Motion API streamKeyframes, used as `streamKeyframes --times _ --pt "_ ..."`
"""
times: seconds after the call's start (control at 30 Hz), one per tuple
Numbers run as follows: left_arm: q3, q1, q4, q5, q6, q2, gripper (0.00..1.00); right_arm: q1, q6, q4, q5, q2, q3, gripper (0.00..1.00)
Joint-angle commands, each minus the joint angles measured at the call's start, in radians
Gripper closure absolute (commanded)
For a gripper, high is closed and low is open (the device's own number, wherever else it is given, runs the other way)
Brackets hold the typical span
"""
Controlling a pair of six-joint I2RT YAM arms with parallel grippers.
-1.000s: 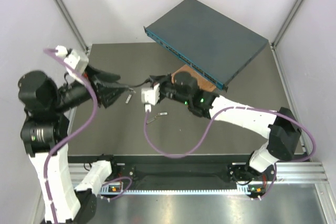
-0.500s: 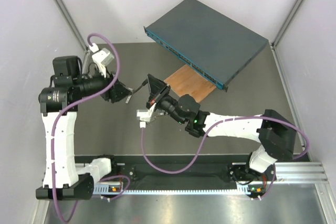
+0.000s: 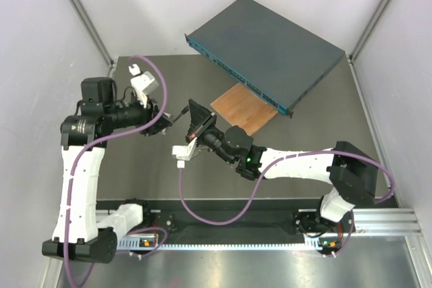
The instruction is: Insert the plug into the switch port
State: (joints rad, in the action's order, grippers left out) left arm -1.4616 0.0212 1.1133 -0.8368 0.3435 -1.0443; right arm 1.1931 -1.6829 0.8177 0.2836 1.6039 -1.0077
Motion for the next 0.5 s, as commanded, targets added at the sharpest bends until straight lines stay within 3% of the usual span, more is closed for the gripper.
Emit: streamKeyframes --times 0.0,0.47 --pt "0.014 0.057 -0.104 0.076 0.034 -0.01 0.62 0.025 0.0 -0.031 0.037 -0.009 -0.02 1.0" --pt "0.05 0.23 -0.191 0.251 -0.001 -0.065 0.66 0.036 0.028 -0.121 0.077 0.013 -0.086 1.0"
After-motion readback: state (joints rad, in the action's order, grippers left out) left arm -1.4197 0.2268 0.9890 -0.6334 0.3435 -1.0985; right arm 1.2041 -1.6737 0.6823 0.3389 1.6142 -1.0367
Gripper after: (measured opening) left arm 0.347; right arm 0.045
